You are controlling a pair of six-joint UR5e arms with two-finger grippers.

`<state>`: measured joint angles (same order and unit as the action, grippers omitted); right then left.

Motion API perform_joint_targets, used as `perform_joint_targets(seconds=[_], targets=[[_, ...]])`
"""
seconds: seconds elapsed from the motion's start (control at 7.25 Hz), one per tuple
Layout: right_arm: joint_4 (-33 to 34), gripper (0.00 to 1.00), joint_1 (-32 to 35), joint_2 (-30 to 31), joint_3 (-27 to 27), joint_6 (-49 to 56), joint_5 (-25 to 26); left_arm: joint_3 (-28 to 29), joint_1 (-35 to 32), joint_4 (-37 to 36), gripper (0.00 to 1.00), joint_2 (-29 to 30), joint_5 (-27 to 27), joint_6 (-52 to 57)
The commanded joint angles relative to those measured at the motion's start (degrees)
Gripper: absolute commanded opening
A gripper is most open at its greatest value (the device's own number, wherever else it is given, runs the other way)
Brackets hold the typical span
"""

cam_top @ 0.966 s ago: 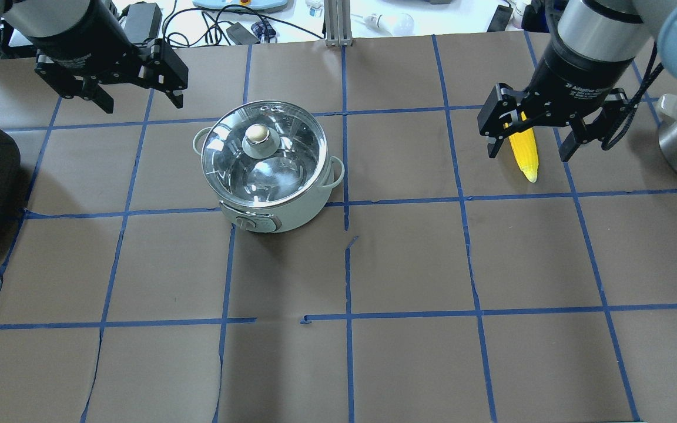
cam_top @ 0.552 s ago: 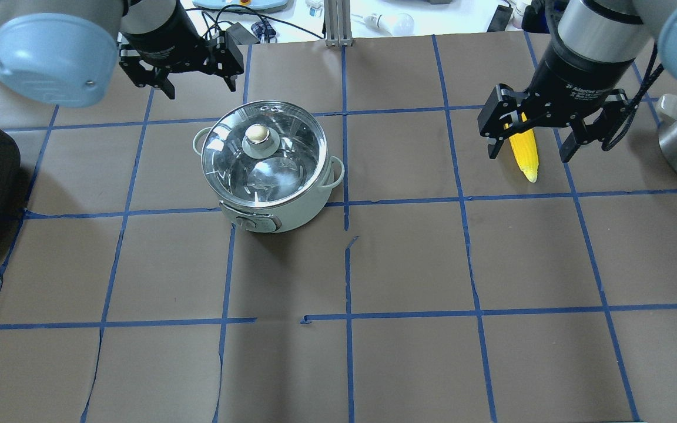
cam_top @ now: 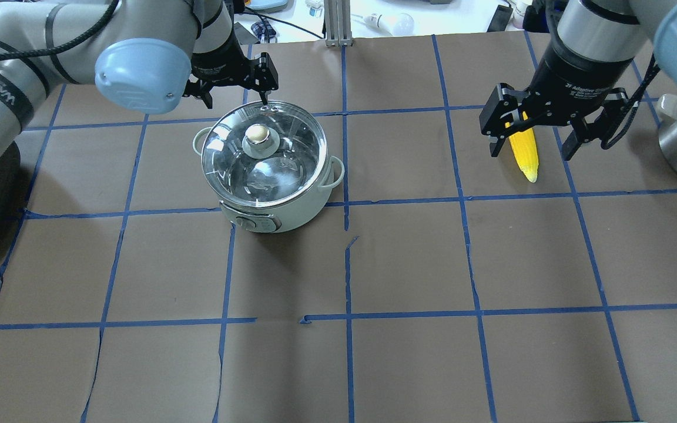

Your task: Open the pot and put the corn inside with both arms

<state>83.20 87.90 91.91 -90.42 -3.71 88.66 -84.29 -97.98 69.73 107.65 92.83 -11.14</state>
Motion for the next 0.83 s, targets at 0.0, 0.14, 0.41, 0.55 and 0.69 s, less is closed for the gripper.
perform_joint_targets(seconds=[0.0,0.14,0.41,0.55,0.69], targets=[[4.04,1.00,-2.71,-4.07,-0.20,0.02,0.02,-1.22,-0.10,-3.87,0.98,2.38,-0.19,0.14],[10.78,1.00,-3.60,-7.15,-0.20,0.37,0.02,-1.66,-0.28,-4.94,0.98,3.09,-0.28,-0.46],[14.95,1.00,-4.48,-11.56,-0.29,0.37,0.02,-4.72,-0.81,-5.39,0.94,3.53,-0.71,-0.55],[18.54,1.00,-5.71,-12.62,-0.55,1.50,0.37,-5.35,-0.81,-5.48,0.91,3.45,-1.24,-0.38],[20.84,1.00,-6.24,-14.72,-0.81,5.43,1.59,-5.19,-0.72,-5.57,0.82,2.84,-1.33,0.32]])
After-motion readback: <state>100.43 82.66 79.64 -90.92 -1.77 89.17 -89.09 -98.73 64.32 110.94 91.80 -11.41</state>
